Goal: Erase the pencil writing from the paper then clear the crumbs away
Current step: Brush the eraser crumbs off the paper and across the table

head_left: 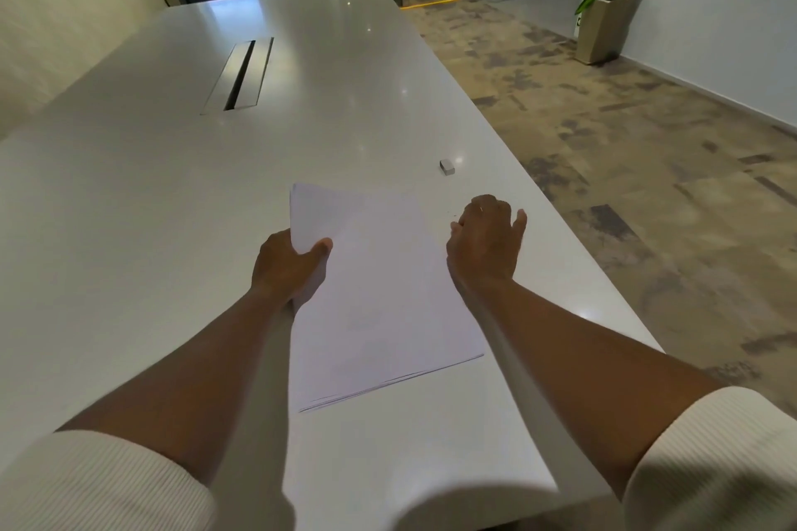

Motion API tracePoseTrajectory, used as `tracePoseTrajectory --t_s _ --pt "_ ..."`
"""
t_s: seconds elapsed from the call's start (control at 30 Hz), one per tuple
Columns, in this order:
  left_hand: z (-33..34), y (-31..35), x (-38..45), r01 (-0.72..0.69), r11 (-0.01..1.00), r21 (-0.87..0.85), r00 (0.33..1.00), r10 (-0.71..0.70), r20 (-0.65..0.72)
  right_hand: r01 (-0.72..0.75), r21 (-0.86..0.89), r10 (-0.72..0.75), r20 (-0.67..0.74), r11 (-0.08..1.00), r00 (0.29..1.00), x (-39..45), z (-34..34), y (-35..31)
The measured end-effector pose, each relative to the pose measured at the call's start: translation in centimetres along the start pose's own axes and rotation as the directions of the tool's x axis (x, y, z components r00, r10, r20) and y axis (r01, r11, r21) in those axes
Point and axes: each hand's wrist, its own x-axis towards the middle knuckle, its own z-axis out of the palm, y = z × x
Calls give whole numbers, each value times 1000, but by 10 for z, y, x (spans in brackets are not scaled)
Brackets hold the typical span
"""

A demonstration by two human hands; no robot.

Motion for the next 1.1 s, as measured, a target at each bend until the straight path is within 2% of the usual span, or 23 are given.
tracePoseTrajectory --t_s 0.3,0.53,0.73,1.1 --pt "1 1 -4 -34 998 -50 999 34 -1 -7 27 7 7 1000 1000 -3 -4 -7" --pt "0 3 -5 -44 998 -48 999 43 -27 16 288 -40 79 958 996 -11 2 -17" --pt "4 3 -4 6 996 -86 999 -10 -47 -35 349 -7 118 936 993 -9 1 -25" --pt "10 9 -1 67 997 -29 997 -68 -20 -92 374 38 150 923 988 -11 -3 -32"
